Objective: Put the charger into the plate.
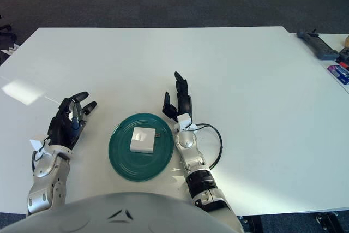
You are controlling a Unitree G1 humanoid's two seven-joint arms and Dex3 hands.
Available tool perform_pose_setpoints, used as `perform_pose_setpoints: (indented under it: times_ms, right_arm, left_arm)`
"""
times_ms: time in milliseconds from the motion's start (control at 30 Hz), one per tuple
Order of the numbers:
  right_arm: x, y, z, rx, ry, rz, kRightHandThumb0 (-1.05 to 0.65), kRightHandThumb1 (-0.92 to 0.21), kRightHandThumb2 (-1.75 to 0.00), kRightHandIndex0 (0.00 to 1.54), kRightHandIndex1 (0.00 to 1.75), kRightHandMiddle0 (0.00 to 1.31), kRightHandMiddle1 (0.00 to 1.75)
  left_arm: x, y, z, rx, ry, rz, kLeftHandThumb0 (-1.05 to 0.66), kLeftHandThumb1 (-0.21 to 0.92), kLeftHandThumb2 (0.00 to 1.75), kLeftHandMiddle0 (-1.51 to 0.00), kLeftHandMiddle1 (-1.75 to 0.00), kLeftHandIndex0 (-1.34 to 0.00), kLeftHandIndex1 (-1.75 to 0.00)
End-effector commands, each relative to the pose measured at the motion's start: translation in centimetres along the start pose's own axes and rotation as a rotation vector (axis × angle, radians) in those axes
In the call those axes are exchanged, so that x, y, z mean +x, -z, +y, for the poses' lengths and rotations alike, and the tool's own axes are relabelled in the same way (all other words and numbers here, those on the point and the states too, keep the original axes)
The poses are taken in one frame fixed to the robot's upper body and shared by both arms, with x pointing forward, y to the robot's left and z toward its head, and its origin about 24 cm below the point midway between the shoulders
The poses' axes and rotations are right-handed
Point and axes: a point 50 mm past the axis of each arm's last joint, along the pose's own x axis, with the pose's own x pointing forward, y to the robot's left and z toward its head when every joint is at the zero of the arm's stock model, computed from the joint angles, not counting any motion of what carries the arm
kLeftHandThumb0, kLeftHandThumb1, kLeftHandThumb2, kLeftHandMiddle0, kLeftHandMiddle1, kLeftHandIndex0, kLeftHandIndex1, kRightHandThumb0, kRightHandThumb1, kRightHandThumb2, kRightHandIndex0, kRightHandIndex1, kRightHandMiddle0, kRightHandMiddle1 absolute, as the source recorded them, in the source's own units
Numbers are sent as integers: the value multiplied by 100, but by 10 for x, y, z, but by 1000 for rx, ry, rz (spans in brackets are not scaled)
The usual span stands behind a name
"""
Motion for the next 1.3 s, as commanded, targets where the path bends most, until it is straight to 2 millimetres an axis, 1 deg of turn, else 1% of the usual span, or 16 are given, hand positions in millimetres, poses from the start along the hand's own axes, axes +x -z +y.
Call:
perform_pose_setpoints:
  times_ms: [0,133,267,367,567,733,800,900,1033,1267]
  right_arm:
    - [-68,62,-18,-62,26,321,-92,-92,-91,12,0,0,35]
    - [-69,62,-21,-58,45,327,-91,-92,-91,13,1,0,39]
    - [-71,62,-23,-55,38,329,-91,-92,-91,12,0,0,38]
    - [-72,61,-24,-25,38,327,-91,-92,-92,11,0,0,37]
    - [-77,58,-31,68,85,291,-89,-92,-90,12,1,0,43]
    - [-85,54,-40,102,102,252,-87,-92,-86,15,1,0,49]
    - [-93,50,-44,109,102,240,-87,-92,-85,15,1,0,50]
    - [-104,45,-48,119,101,225,-87,-92,-83,16,2,0,52]
    - [-112,41,-51,144,111,222,-86,-92,-80,16,1,0,55]
    - [-117,36,-61,159,138,239,-85,-92,-79,17,1,0,57]
  left_arm:
    - [-14,28,9,-48,-81,141,-79,92,62,-39,-113,-41,-124]
    - [-18,32,5,-22,-125,195,-72,92,64,-40,-120,-42,-126]
    - [-20,36,2,-10,-145,223,-69,92,67,-42,-122,-41,-126]
    - [-20,41,-4,-13,-140,240,-67,92,68,-43,-122,-41,-126]
    - [-25,52,-15,-8,-97,264,-66,92,70,-46,-112,-44,-125]
    - [-32,61,-19,-14,-58,263,-71,92,73,-47,-98,-42,-122]
    - [-32,65,-22,-22,-51,257,-72,92,73,-48,-92,-42,-122]
    - [-35,70,-37,-25,-34,226,-74,92,73,-47,-87,-41,-121]
    - [-40,70,-56,-3,-1,161,-79,92,71,-42,-77,-34,-116]
    - [-49,65,-56,29,35,91,-85,92,68,-34,-62,-23,-109]
